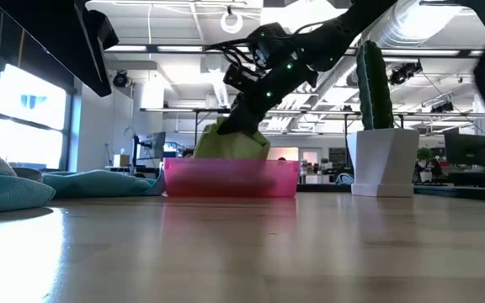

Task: Fold microfiber towels
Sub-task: Stack the folded light green microfiber cloth on top of the folded green microfiber cloth

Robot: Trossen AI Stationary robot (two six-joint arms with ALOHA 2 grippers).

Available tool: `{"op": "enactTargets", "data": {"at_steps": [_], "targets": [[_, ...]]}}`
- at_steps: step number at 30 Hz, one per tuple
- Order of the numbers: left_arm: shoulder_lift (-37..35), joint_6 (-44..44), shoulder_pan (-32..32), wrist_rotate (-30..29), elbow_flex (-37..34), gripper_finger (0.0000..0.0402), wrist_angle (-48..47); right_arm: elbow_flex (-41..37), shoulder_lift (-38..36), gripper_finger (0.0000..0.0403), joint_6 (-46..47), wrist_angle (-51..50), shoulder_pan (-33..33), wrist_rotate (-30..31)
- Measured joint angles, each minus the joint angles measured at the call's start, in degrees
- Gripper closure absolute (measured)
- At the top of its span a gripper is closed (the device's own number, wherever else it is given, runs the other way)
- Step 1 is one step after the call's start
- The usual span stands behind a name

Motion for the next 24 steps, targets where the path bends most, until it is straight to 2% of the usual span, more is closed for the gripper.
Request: {"op": "enactTargets", "data": {"at_steps": [6, 11, 15, 19, 24], "targets": [[0.0, 1.4, 0.0, 0.0, 0.0, 0.0271, -0.1, 0.0, -1.0, 0.0399, -12.3, 5.6, -2.2, 10.8], [0.0, 1.5, 0.0, 0.0, 0.0, 0.0271, -0.4, 0.0, -0.9, 0.0399, -20.2, 13.0, -5.2, 14.0], [0.0, 1.5, 0.0, 0.0, 0.0, 0.0271, -0.5, 0.1, -0.9, 0.0399, -27.2, 22.8, -6.6, 20.8], [0.0, 3.0, 0.1, 0.0, 0.0, 0.0271, -0.5, 0.1, -0.9, 0.0399, -27.0, 23.6, -7.4, 18.3], [0.0, 3.0, 0.1, -0.3, 0.0, 0.0271, -0.5, 0.1, -0.4, 0.0399, -14.2, 7.8, -7.4, 6.4]]}}
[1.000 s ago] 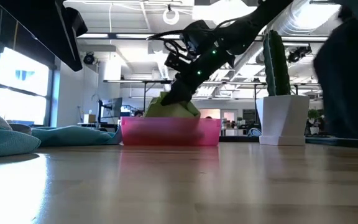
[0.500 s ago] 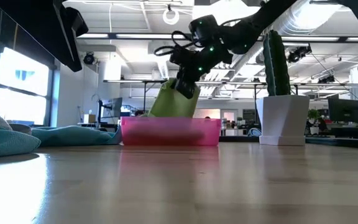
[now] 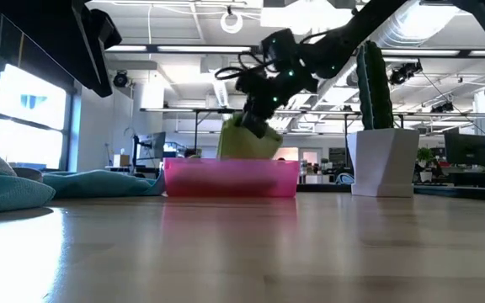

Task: Fold microfiber towels
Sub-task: Stack the folded light green microfiber cloth on top of the folded green microfiber cloth

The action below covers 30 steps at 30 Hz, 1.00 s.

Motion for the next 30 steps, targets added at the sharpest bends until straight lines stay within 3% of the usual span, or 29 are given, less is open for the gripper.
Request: {"op": "enactTargets", "data": {"at_steps": [8, 23, 30], "targets": [[0.0, -0.2, 0.0, -0.1, 0.0, 0.0271, 0.2, -0.1, 2.2, 0.0399, 7.4, -5.7, 4.3, -9.1], [0.0, -0.4, -0.1, -0.1, 0.0, 0.0271, 0.2, -0.1, 6.8, 0.0397, 11.2, -6.0, 8.6, -9.5], [0.0, -0.4, -0.1, -0.1, 0.0, 0.0271, 0.2, -0.1, 6.7, 0.0353, 11.9, -6.6, 8.6, -12.2]]}}
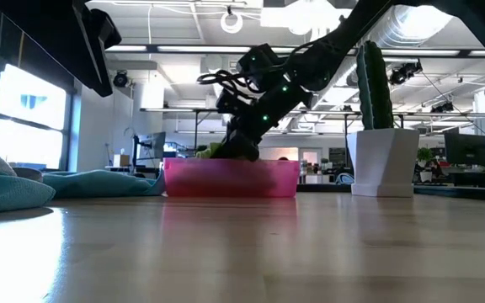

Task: Fold microfiber towels
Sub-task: Stack the folded light green microfiber cloth on top of the folded green microfiber cloth, then fold the bottom blue microfiber cloth

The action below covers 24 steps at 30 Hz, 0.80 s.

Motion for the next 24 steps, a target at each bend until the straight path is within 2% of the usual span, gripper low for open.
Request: {"op": "enactTargets", "data": {"at_steps": [4, 9, 16, 22, 24], "targets": [[0.0, 0.0, 0.0, 0.0, 0.0, 0.0271, 0.0, 0.1, 0.0, 0.0305, 5.1, -0.1, 0.2, -1.1], [0.0, -0.1, 0.0, 0.0, 0.0, 0.0271, -0.1, 4.6, -0.3, 0.0255, 13.1, -7.5, 1.2, -2.4], [0.0, -0.9, 0.0, 0.0, 0.0, 0.0271, -2.0, 19.6, -0.4, 0.0229, 16.3, -31.7, 4.0, -2.9], [0.0, -10.2, -0.2, 0.2, 0.0, 0.0271, -14.4, 34.8, -0.5, 0.0231, 16.4, -54.6, 7.6, -8.1], [0.0, -12.8, -0.8, 2.2, 0.0, 0.0271, -18.1, 38.4, -0.6, 0.0231, 16.4, -60.0, 9.1, -9.4]]}}
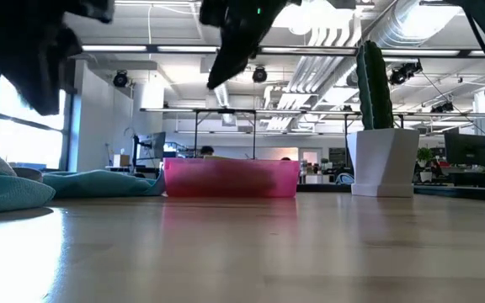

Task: Fold microfiber towels
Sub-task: Fold the bottom blue microfiber cloth

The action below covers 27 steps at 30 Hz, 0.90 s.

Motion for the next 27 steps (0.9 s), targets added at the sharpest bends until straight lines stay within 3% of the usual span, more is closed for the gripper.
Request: {"op": "enactTargets", "data": {"at_steps": [8, 16, 22, 27], "targets": [[0.0, -8.8, -5.1, 16.2, -4.8, 0.0271, -1.3, 3.7, 0.0, 0.0232, 0.0, -15.5, 8.4, -0.5], [0.0, -15.8, -7.9, 17.2, -13.3, 0.0271, 5.3, 2.4, 0.1, 0.0232, 5.4, -19.3, 18.9, 4.7], [0.0, -14.3, -6.9, 17.5, -18.4, 0.0271, 19.3, 2.4, 0.0, 0.0232, 13.9, -22.9, 27.0, 14.3], [1.1, -9.0, -4.8, 14.4, -19.7, 0.0271, 31.7, 2.4, 0.0, 0.0232, 21.8, -25.5, 33.0, 21.5]]}}
